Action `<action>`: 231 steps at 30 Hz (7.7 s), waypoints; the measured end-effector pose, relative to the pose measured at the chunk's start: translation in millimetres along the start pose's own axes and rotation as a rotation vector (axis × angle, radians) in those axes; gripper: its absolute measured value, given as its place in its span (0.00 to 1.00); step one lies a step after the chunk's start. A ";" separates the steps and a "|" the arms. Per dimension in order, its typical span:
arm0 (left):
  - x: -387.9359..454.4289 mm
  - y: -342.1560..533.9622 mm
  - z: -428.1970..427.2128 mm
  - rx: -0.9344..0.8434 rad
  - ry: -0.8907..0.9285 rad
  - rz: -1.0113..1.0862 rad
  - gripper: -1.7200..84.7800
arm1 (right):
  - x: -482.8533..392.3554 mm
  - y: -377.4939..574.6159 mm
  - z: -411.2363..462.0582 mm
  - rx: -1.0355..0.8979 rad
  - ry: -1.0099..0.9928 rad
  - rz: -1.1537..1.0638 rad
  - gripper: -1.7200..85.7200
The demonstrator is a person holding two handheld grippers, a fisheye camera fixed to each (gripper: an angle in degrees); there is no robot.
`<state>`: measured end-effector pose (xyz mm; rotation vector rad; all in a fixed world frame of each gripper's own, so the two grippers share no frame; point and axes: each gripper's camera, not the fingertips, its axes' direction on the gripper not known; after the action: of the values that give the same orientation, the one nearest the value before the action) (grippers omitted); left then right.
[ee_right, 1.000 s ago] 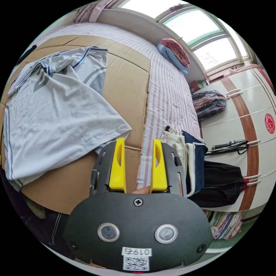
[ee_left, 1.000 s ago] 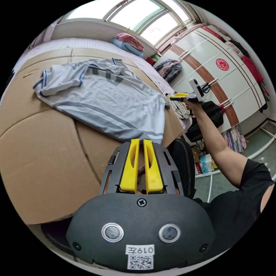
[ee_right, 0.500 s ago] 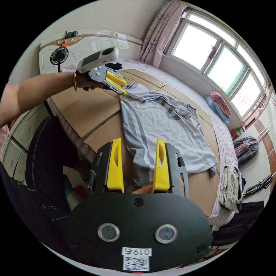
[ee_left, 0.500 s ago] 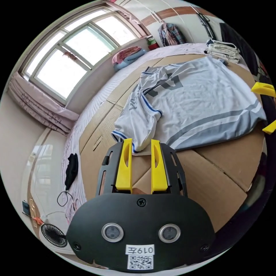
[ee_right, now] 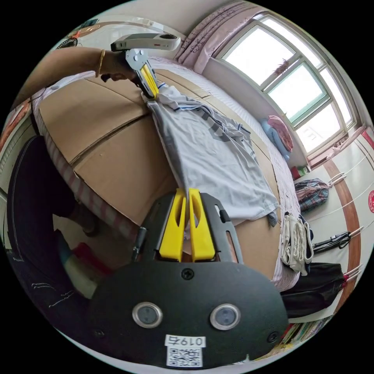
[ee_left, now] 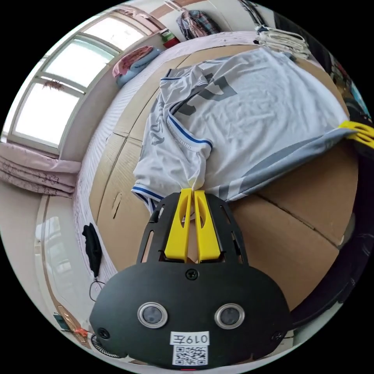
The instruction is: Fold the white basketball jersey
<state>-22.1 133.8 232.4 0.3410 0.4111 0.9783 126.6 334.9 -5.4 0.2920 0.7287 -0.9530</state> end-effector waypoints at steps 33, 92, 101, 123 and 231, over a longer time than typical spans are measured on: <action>-443.9 401.6 -174.7 1.132 1.070 -1.035 0.03 | 338.9 36.9 -352.7 0.662 -0.093 0.480 0.01; -474.9 482.7 109.5 0.017 0.640 -1.077 0.03 | 251.8 -71.4 -13.3 0.067 -0.273 -0.037 0.01; -430.9 490.5 108.9 -0.122 0.676 -0.987 0.03 | 230.4 -42.4 -6.7 0.008 -0.345 -0.183 0.01; -349.7 471.9 13.5 -0.223 0.552 -0.863 0.05 | 149.9 16.4 0.2 -0.113 -0.314 -0.414 0.01; 188.4 252.9 -473.1 0.104 -0.217 -0.080 0.04 | 460.1 112.3 -158.4 -0.006 -0.610 0.055 0.14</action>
<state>-340.3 469.1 -98.7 0.5161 0.2761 0.8331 319.1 189.7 -442.8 0.0067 0.1631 -0.9217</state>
